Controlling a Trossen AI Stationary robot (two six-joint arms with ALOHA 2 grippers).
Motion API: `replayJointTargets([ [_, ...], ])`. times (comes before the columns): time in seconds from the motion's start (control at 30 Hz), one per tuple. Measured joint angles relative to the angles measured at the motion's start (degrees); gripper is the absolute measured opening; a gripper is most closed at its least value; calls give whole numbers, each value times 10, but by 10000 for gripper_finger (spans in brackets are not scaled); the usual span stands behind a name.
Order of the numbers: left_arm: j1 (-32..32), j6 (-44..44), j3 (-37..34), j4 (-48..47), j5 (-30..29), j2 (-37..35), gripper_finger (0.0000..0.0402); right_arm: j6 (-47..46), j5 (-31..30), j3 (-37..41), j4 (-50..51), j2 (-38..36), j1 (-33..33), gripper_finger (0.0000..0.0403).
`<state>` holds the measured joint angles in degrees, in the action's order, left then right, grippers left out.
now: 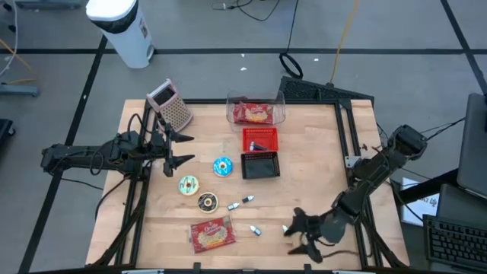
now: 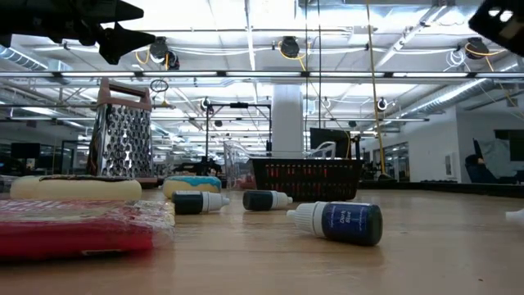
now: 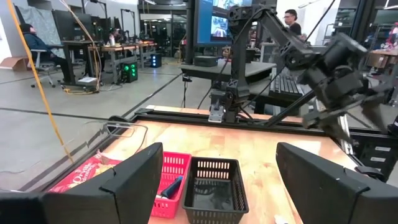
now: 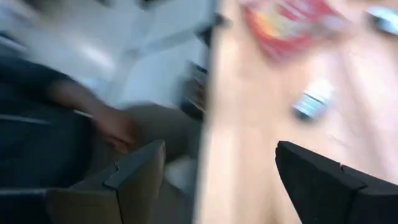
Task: Pick & Place Food Item
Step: Put the violet food coloring into the red bin
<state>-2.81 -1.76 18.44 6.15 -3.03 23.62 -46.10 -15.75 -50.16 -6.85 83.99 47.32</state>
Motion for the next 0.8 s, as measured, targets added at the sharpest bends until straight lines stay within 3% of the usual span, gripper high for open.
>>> replayJointTargets([
  [0.13, 0, 0, 0, 0, 0, 0, 310, -40, -31, -88, 229, 33, 3, 292],
  [0.2, 0, 0, 0, 0, 0, 0, 310, -49, -36, -118, 297, 61, 1, 291],
  [0.5, 0, 0, 0, 0, 0, 0, 310, -77, -21, -154, 339, 191, -13, 289],
  [0.8, 0, 0, 0, 0, 0, 0, 310, -109, -5, -155, 339, 229, -29, 268],
])
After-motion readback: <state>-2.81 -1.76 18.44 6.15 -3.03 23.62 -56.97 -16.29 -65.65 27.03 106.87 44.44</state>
